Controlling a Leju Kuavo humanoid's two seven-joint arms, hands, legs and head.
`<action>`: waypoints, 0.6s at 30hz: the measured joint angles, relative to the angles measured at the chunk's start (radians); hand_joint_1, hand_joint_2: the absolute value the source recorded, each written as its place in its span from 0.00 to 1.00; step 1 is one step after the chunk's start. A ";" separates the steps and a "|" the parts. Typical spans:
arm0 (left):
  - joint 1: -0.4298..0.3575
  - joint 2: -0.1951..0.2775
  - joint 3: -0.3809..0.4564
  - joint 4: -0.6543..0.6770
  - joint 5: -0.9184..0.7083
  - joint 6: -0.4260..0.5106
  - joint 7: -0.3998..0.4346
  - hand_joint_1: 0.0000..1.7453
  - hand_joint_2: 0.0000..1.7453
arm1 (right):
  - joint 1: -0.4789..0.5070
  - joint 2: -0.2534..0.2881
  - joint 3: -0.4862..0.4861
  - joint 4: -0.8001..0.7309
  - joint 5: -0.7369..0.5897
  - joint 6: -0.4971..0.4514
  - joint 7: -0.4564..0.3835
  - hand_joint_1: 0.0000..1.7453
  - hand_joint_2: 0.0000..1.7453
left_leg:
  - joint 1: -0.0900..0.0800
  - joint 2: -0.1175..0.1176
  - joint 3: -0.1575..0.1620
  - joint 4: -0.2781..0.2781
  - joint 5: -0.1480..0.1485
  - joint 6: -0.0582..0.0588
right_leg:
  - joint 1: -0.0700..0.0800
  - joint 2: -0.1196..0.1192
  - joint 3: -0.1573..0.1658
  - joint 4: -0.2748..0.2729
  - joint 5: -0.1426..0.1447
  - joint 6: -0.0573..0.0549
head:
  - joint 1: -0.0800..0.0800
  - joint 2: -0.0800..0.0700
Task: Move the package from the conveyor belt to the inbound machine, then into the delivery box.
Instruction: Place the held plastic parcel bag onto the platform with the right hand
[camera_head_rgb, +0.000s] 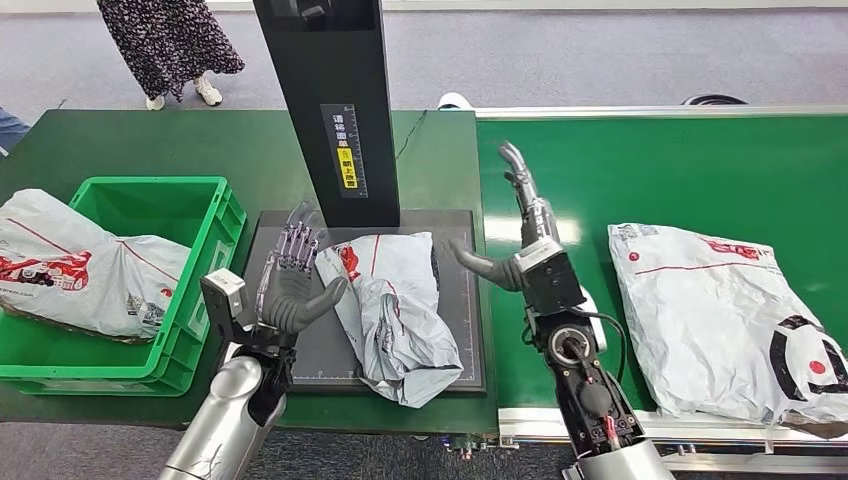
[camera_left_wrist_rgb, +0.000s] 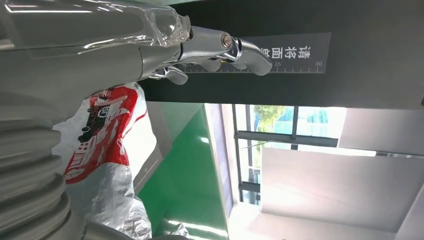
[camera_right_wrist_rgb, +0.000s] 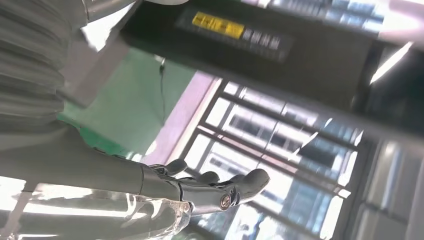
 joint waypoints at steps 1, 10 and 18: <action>0.002 0.001 0.000 -0.003 -0.006 0.000 0.000 0.00 1.00 | 0.011 -0.005 -0.016 -0.013 -0.010 0.005 0.014 0.00 1.00 | 0.000 0.000 0.000 0.000 0.000 0.000 | 0.000 0.000 0.000 0.000 0.000 0.000 | 0.000 0.000; 0.066 0.015 0.001 -0.062 -0.202 0.062 0.006 0.00 1.00 | 0.154 -0.030 -0.138 -0.069 -0.078 0.079 0.084 0.00 1.00 | 0.000 0.000 0.000 0.000 -0.001 0.000 | 0.000 0.000 0.000 0.000 0.000 0.000 | 0.000 0.000; 0.075 0.034 -0.035 -0.103 -0.532 0.171 0.106 0.00 1.00 | 0.221 -0.033 -0.172 -0.070 -0.099 0.107 0.104 0.00 1.00 | 0.000 0.000 0.000 0.000 0.000 0.000 | 0.000 0.000 0.000 0.000 0.000 0.000 | 0.000 0.000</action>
